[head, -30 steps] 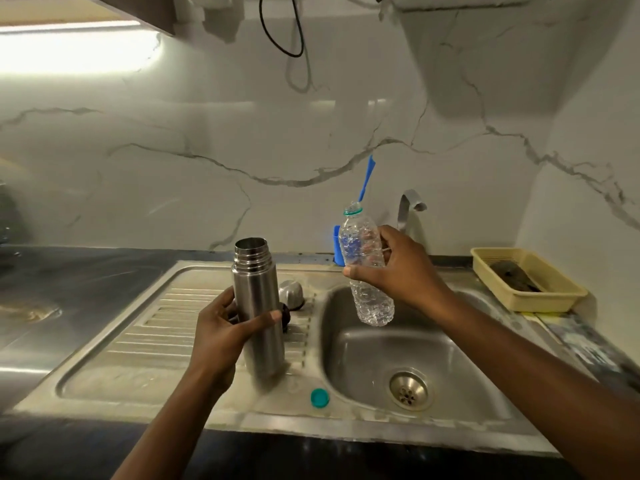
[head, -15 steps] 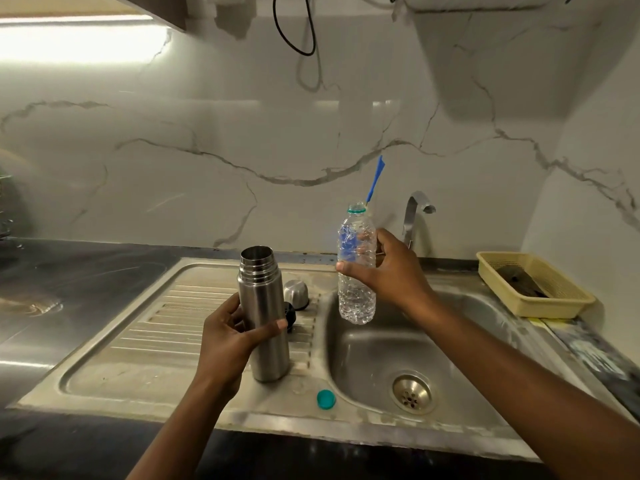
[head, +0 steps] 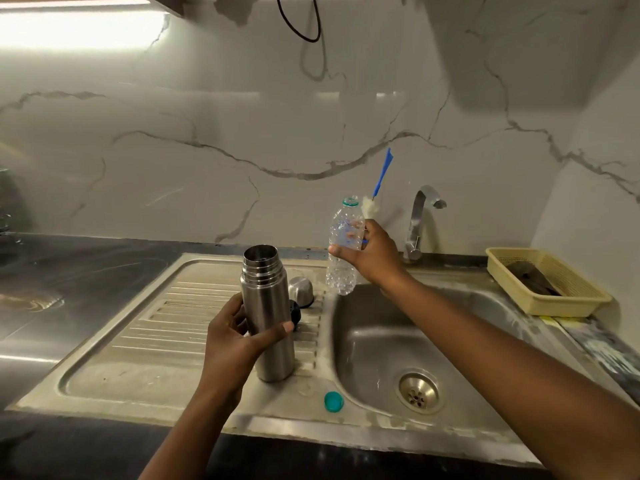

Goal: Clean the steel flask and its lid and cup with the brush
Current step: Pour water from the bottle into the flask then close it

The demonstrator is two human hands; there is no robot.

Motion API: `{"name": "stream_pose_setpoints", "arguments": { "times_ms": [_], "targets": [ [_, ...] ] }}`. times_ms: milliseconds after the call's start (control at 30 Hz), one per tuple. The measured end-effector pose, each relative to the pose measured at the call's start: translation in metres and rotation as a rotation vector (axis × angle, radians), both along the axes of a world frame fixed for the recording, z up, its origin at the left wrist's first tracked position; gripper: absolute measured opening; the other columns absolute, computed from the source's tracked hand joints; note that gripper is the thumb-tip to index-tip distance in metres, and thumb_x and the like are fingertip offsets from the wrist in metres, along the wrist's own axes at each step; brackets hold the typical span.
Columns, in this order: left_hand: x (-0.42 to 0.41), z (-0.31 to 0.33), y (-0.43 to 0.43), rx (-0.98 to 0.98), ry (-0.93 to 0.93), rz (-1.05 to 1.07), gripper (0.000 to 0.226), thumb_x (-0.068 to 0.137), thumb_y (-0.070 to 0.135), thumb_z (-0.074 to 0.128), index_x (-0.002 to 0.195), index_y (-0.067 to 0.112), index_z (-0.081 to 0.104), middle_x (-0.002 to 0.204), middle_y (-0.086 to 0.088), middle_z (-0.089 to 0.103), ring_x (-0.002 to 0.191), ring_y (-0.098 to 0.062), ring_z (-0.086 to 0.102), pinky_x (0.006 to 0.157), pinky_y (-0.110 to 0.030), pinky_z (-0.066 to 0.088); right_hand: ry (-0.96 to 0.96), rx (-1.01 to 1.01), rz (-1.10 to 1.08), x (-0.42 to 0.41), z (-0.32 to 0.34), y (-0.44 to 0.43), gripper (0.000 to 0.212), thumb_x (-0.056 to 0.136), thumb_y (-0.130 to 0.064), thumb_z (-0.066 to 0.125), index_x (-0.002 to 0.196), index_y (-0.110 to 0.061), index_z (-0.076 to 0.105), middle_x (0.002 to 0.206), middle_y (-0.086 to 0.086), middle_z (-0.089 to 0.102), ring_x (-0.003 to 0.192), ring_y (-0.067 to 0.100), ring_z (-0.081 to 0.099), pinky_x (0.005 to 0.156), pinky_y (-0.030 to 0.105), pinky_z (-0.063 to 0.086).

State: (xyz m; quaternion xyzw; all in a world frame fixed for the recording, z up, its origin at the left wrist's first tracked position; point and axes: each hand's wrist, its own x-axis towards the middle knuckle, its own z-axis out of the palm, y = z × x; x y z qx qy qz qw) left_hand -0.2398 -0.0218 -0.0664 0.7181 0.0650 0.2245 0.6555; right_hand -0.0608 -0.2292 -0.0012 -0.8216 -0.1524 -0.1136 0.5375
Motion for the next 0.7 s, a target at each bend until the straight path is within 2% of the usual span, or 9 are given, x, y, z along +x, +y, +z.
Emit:
{"name": "stream_pose_setpoints", "arguments": {
  "times_ms": [133,233,300,400,433,500,567,633,700],
  "targets": [
    [0.000,-0.001,0.001,0.032,0.005,-0.010,0.071,0.057,0.030,0.095,0.123,0.036,0.067,0.117,0.015,0.075,0.115,-0.012,0.069,0.105,-0.045,0.055,0.037,-0.042,-0.034,0.032,-0.007,0.024,0.072,0.078,-0.039,0.089,0.137,-0.017,0.054,0.134,-0.003,0.063,0.117,0.015,0.061,0.101,0.035,0.053],
    [0.000,-0.002,0.003,0.049,0.007,-0.013,0.073,0.058,0.031,0.095,0.125,0.037,0.067,0.119,0.015,0.075,0.117,-0.011,0.069,0.105,-0.042,0.054,0.061,-0.056,-0.060,0.052,-0.014,0.040,0.071,0.080,-0.038,0.089,0.137,-0.017,0.053,0.133,-0.003,0.061,0.114,0.013,0.057,0.100,0.032,0.050],
    [0.000,-0.004,0.004,0.064,0.010,-0.007,0.080,0.057,0.033,0.096,0.130,0.039,0.063,0.125,0.015,0.073,0.120,-0.010,0.067,0.107,-0.041,0.053,0.081,-0.057,-0.078,0.062,-0.020,0.046,0.071,0.079,-0.039,0.089,0.137,-0.018,0.053,0.135,-0.001,0.063,0.119,0.018,0.061,0.101,0.035,0.052],
    [-0.005,-0.007,0.007,0.130,-0.035,0.051,0.100,0.058,0.039,0.101,0.142,0.050,0.048,0.140,0.021,0.058,0.130,-0.002,0.056,0.107,-0.033,0.047,0.083,-0.073,-0.077,0.064,-0.024,0.047,0.071,0.079,-0.040,0.088,0.137,-0.019,0.053,0.135,0.001,0.063,0.116,0.019,0.062,0.096,0.033,0.054],
    [-0.008,-0.008,0.007,0.182,-0.074,0.108,0.102,0.059,0.042,0.102,0.144,0.047,0.045,0.143,0.020,0.053,0.134,-0.002,0.053,0.107,-0.033,0.047,0.073,-0.077,-0.068,0.061,-0.024,0.045,0.072,0.079,-0.041,0.088,0.137,-0.019,0.053,0.133,0.000,0.063,0.112,0.016,0.060,0.094,0.031,0.053],
    [-0.017,-0.010,0.003,0.290,-0.188,0.280,0.093,0.063,0.037,0.102,0.138,0.028,0.047,0.138,0.009,0.053,0.129,-0.011,0.055,0.102,-0.040,0.053,0.053,-0.071,-0.045,0.051,-0.023,0.036,0.072,0.078,-0.042,0.089,0.137,-0.019,0.053,0.130,0.000,0.063,0.109,0.015,0.060,0.094,0.032,0.053],
    [-0.030,-0.010,-0.006,0.422,-0.346,0.448,0.071,0.072,0.027,0.099,0.122,0.013,0.051,0.123,0.001,0.054,0.108,-0.022,0.060,0.088,-0.046,0.056,0.036,-0.066,-0.015,0.036,-0.021,0.024,0.071,0.077,-0.042,0.089,0.135,-0.019,0.055,0.128,-0.001,0.064,0.110,0.015,0.062,0.094,0.031,0.054],
    [-0.042,-0.007,-0.021,0.537,-0.485,0.467,0.046,0.080,0.022,0.089,0.109,0.007,0.058,0.109,-0.001,0.056,0.091,-0.022,0.060,0.078,-0.039,0.054,0.007,-0.083,0.011,0.021,-0.019,0.013,0.068,0.076,-0.042,0.090,0.131,-0.019,0.058,0.125,-0.003,0.067,0.111,0.015,0.066,0.093,0.029,0.054],
    [-0.046,-0.005,-0.039,0.581,-0.564,0.344,0.029,0.083,0.017,0.083,0.103,0.008,0.064,0.103,0.001,0.062,0.091,-0.015,0.064,0.080,-0.025,0.052,-0.023,-0.115,0.035,0.005,-0.017,0.002,0.066,0.076,-0.042,0.090,0.130,-0.020,0.060,0.124,-0.005,0.069,0.109,0.012,0.067,0.087,0.021,0.052]
  ]
}}
